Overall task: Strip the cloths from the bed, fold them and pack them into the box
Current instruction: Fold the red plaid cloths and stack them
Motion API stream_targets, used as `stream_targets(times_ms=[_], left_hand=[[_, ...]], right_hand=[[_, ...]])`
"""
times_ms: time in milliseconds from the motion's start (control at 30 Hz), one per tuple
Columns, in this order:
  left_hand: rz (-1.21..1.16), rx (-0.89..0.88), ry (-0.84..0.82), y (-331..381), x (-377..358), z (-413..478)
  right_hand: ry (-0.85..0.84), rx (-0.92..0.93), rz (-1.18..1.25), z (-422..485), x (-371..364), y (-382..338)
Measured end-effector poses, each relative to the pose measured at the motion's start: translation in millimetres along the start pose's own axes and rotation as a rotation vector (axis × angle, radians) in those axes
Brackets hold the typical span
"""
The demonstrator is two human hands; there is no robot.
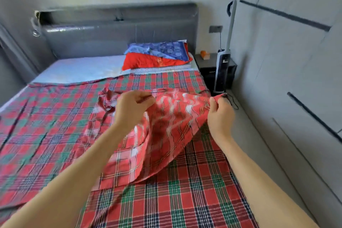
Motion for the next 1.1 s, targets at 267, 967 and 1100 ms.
stream_targets(times_ms=[267, 967, 1100], left_hand=[[-0.107, -0.172, 0.022, 59.0, 145.6, 9.5], [-0.010, 0.063, -0.189, 31.5, 163.4, -44.7], [-0.124, 0.157, -0.189, 23.3, 159.6, -47.5]], right_hand=[[0.018, 0.150, 0.344, -25.7, 34.8, -220.5], [-0.236, 0.492, 0.134, -127.9, -12.7, -280.5], [-0.202, 0.505, 0.095, -127.8, -12.9, -281.7]])
Point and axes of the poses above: each hand's wrist, its own z-axis towards the middle knuckle, its own x-axis out of the back of the hand, y = z × x, the point moved 4 cm from there along z, towards the middle knuckle, and after that the axes turned 2 degrees about -x, right-handed, at the moved point
